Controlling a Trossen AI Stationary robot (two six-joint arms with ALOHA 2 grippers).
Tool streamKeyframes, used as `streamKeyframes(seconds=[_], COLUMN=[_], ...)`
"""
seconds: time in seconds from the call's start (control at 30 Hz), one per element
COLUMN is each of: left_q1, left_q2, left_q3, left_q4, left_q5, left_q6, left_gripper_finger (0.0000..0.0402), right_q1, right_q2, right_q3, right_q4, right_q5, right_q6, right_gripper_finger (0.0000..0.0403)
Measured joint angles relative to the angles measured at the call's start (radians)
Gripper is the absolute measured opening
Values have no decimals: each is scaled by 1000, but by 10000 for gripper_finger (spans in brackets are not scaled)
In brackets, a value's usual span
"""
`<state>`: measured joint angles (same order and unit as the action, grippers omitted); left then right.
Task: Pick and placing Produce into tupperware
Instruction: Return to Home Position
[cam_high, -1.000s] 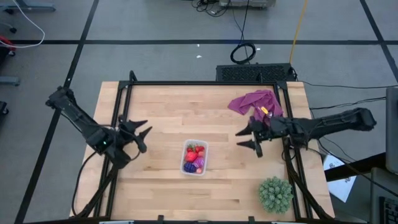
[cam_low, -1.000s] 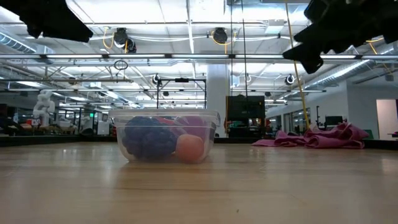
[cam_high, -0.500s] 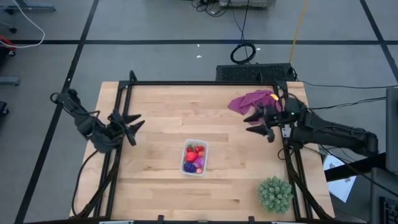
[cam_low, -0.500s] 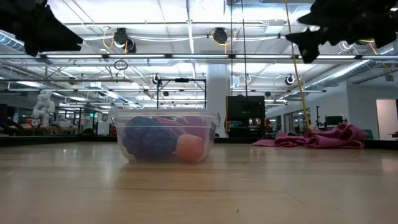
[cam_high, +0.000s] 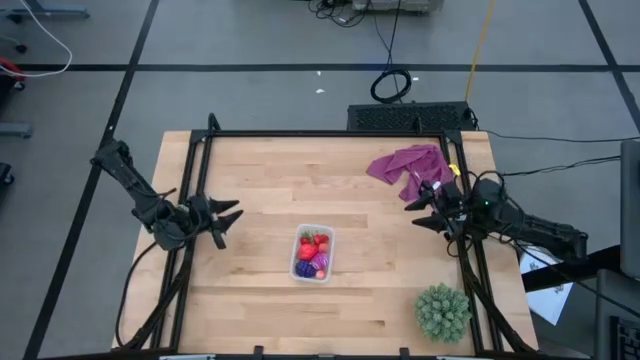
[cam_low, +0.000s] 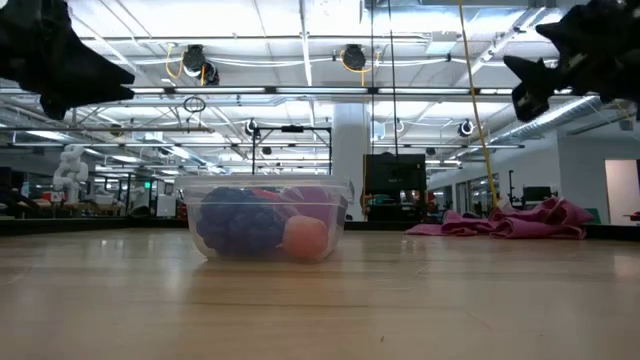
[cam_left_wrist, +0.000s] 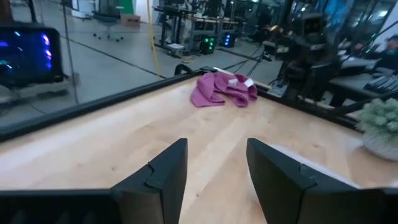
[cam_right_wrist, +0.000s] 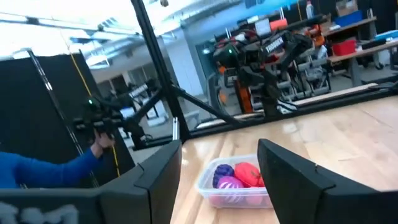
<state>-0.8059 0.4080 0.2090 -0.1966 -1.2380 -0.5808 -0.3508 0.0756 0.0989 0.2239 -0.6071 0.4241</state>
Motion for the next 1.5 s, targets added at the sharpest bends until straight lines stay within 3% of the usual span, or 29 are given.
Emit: streamKeyframes(seconds=[0.13, 0.27, 0.47, 0.63, 0.9, 1.03, 1.2, 1.33, 1.5], left_q1=[4, 45, 168, 327, 548, 562, 527, 477, 426], left_q2=[3, 18, 23, 23, -22, -108, -260, -394, -403], left_q3=[-71, -130, -189, -190, -163, -73, 26, 12, -3], left_q4=[132, 283, 334, 372, 427, 231, -137, -165, -183], left_q5=[6, 8, 29, 245, 488, 497, 444, 377, 313], left_q6=[3, 81, 84, 155, 334, 365, 226, 258, 266], left_gripper_finger=[170, 170, 170, 170, 170, 170, 170, 170, 170], right_q1=[0, -1, -2, -14, -23, -23, -23, -23, -32], right_q2=[-76, -61, -62, -62, -62, -62, -62, -62, -67], right_q3=[-75, -79, -81, -82, -79, -76, -76, -76, -77], right_q4=[67, 71, 62, 39, 36, 24, 0, 5, 19], right_q5=[0, 5, 38, 62, 57, 56, 56, 56, 56], right_q6=[30, 2, -45, -51, -47, -47, -72, -76, -73], right_gripper_finger=[203, 203, 203, 203, 203, 203, 203, 203, 203])
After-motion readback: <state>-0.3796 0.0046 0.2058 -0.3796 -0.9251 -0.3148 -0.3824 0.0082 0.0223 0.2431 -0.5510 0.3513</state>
